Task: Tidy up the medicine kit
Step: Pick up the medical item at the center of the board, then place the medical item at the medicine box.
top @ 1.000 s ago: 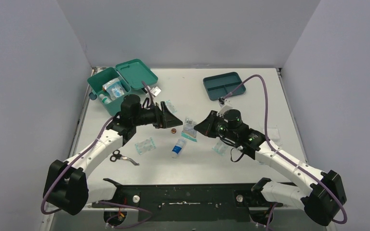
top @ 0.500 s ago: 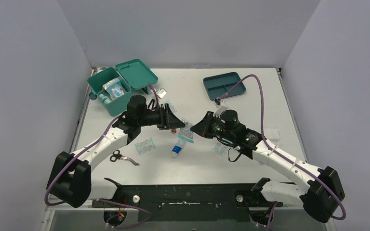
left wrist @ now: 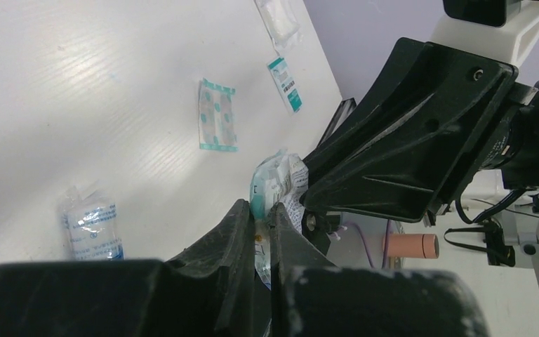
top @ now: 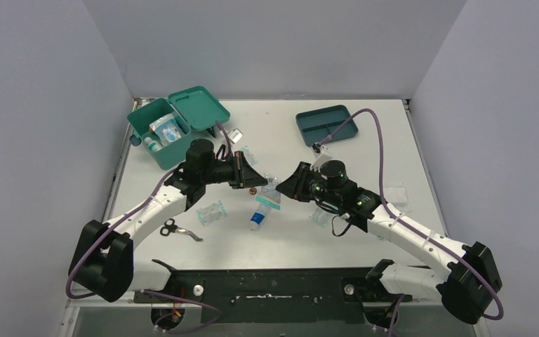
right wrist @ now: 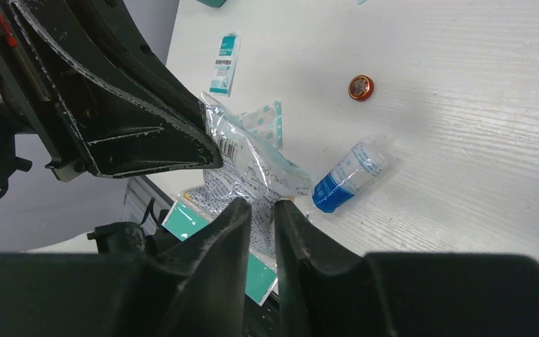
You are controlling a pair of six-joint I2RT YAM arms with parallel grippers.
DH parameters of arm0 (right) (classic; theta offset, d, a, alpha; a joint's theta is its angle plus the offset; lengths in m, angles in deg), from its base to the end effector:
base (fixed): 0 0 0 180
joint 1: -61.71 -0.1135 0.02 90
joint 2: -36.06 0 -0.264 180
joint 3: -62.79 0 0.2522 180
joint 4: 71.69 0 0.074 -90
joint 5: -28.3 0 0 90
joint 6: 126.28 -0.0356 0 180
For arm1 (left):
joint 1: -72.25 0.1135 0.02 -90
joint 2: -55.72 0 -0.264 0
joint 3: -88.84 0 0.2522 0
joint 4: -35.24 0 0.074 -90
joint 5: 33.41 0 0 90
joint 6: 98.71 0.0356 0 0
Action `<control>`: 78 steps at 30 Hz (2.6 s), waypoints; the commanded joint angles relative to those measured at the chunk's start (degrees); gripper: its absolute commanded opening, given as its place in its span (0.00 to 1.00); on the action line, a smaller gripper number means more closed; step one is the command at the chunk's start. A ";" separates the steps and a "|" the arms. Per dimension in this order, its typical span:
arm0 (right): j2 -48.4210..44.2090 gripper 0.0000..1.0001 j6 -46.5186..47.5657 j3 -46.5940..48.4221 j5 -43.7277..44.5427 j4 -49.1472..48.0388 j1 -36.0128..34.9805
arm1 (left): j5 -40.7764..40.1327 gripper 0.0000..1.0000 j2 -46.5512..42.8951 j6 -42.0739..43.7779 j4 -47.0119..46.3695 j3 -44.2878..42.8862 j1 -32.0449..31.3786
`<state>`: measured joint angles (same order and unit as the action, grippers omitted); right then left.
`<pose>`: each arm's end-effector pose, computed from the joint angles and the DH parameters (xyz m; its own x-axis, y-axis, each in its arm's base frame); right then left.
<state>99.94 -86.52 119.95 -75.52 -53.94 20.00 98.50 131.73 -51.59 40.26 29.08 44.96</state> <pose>0.1833 0.1747 0.2761 -0.8192 0.2698 -0.5061 -0.2793 0.5830 0.7630 0.2486 -0.1550 0.2626 -0.8448 -0.1340 -0.5180 0.4360 0.3887 -0.8117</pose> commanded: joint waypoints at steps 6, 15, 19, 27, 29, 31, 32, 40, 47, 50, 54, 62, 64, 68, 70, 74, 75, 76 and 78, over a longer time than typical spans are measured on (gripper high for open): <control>-4.75 0.65 -0.01 1.25 3.71 0.82 -0.49 | -3.29 0.00 -0.09 2.17 3.01 -4.16 1.39; -12.44 1.00 -0.47 -1.99 7.21 5.21 -0.48 | -8.64 0.00 -1.30 9.68 16.42 -13.02 12.69; -15.26 1.00 -0.07 -2.82 8.25 7.03 -0.52 | -14.67 0.00 -0.13 15.74 21.91 -19.29 19.83; -16.93 1.00 3.19 -1.48 9.21 10.42 -0.43 | -19.81 0.00 5.06 17.32 21.54 -24.76 32.98; -16.64 1.00 4.12 -0.86 9.41 11.43 -0.38 | -20.95 0.00 7.08 19.16 23.07 -27.29 34.67; -16.43 1.00 4.97 -0.39 9.97 12.26 -0.40 | -22.03 0.00 8.97 21.20 24.48 -29.64 36.26; -16.42 1.00 5.28 -0.34 10.22 12.47 -0.43 | -23.03 0.00 9.84 22.00 24.94 -30.55 36.94; -15.66 1.00 6.34 0.50 10.82 12.65 -0.30 | -28.19 0.00 16.64 25.59 26.47 -37.67 40.98; -15.36 1.00 6.60 1.15 11.18 13.30 -0.22 | -29.95 0.00 22.32 26.68 26.55 -41.10 42.85; -15.27 1.00 6.46 1.58 11.25 13.45 -0.22 | -29.94 0.00 24.14 27.16 26.62 -41.85 43.51; -15.38 1.00 6.23 1.87 11.36 13.86 -0.26 | -30.15 0.00 25.74 27.12 25.24 -41.50 43.90; -15.36 1.00 5.68 1.84 11.34 13.97 -0.21 | -29.93 0.00 28.75 26.24 24.02 -41.74 43.95; -15.44 1.00 5.68 1.87 11.45 14.15 -0.19 | -29.76 0.00 29.29 26.09 24.29 -42.08 43.93; -15.49 1.00 5.53 1.91 11.54 14.37 -0.19 | -31.89 0.12 30.00 26.07 25.78 -42.92 43.98; -15.54 1.00 5.56 1.95 11.62 14.62 -0.21 | -33.53 0.21 30.16 26.26 27.13 -43.70 43.98; -15.71 1.00 5.67 1.89 11.80 14.93 -0.20 | -34.35 0.27 30.01 26.37 28.90 -45.55 43.98; -15.64 1.00 5.67 1.87 11.88 14.95 -0.21 | -34.42 0.28 29.91 26.23 29.14 -46.00 43.98; -15.60 1.00 5.64 1.87 11.91 14.91 -0.21 | -34.44 0.28 29.78 26.16 29.39 -46.45 43.99; -15.46 1.00 5.64 1.86 11.89 14.78 -0.21 | -34.49 0.29 29.57 25.92 29.64 -46.96 43.90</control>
<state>84.73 -80.88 119.43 -65.27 -38.01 20.00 65.12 161.94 -25.84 69.36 -14.15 88.55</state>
